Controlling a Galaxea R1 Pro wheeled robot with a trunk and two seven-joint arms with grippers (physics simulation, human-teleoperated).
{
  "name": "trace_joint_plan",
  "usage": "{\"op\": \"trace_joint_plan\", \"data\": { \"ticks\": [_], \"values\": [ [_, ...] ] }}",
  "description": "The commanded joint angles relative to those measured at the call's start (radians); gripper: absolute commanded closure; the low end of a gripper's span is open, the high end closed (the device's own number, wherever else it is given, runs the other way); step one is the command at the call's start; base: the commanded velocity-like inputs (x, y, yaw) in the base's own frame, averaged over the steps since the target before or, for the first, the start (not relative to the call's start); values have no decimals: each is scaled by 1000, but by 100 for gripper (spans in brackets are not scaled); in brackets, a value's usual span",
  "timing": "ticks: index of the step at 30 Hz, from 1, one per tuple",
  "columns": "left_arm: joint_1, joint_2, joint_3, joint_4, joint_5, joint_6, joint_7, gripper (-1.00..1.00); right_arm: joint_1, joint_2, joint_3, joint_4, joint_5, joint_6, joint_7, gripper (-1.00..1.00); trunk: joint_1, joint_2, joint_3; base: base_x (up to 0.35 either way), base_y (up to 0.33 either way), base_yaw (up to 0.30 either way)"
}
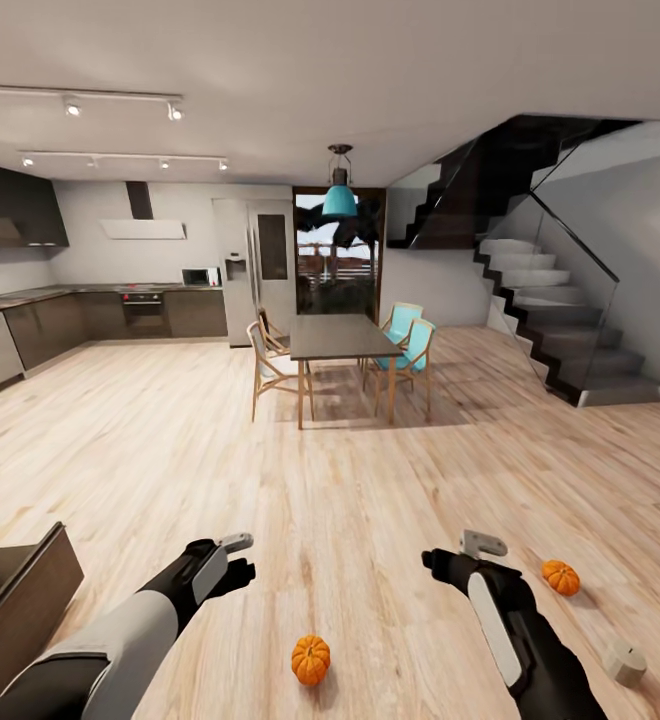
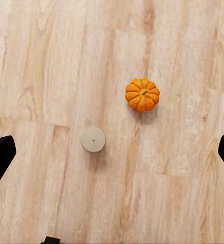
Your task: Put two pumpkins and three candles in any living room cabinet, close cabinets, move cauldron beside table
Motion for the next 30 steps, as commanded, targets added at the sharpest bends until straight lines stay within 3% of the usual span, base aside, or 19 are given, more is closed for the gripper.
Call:
{"op": "trace_joint_plan", "data": {
  "ticks": [1, 6, 30],
  "values": [
    [0, 0, 3, -1, 9, 2, 7, -100, 7, 2, -1, -20, -11, 10, -8, -100, 4, -8, -5, 0, 0, 0],
    [17, -1, 3, 10, 12, -5, 3, -100, 31, 5, 1, -76, -10, 31, -9, -100, 23, -43, -20, 0, 0, 0],
    [21, -2, 3, 12, 12, 12, 16, -100, 35, 6, 2, -79, -11, 34, -9, -100, 115, -211, -96, 0, 0, 0]
  ]
}}
